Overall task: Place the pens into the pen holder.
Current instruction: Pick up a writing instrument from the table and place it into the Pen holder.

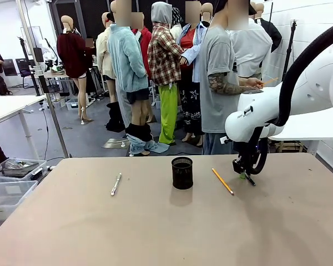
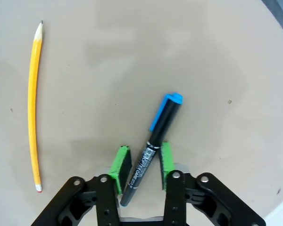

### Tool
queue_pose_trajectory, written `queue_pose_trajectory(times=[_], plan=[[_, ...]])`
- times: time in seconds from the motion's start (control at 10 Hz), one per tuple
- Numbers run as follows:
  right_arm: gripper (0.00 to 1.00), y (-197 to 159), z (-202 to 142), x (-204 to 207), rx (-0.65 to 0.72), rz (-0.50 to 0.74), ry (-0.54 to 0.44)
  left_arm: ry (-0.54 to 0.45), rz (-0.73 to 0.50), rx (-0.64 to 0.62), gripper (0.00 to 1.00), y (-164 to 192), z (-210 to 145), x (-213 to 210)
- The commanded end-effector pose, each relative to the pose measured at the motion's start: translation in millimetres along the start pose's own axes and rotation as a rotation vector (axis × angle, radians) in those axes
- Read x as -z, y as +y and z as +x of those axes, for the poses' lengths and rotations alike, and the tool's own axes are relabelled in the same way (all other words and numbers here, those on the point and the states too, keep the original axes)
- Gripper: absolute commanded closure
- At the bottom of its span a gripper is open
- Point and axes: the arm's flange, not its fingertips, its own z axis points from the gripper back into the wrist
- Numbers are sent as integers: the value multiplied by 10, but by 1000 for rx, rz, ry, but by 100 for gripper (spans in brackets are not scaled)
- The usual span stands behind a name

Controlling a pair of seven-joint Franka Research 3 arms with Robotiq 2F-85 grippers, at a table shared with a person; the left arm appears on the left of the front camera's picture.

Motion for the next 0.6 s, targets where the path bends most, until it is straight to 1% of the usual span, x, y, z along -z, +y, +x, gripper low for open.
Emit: queue_pose_trajectory(times=[0.0, 0.1, 0.2, 0.3, 0.5], plan=[[100, 16, -4, 77, 13, -6, 45, -7, 15, 12, 0, 24, -5, 15], [100, 0, -43, 36, 17, -6, 32, -7, 15, 12, 0, 24, -5, 15], [100, 6, -82, -28, -11, 17, 5, -7, 15, 12, 0, 24, -5, 15], [100, 11, -176, -166, -65, 62, -62, -7, 15, 12, 0, 24, -5, 15], [100, 17, -425, -537, -226, 157, -280, -7, 15, 12, 0, 24, -5, 15]])
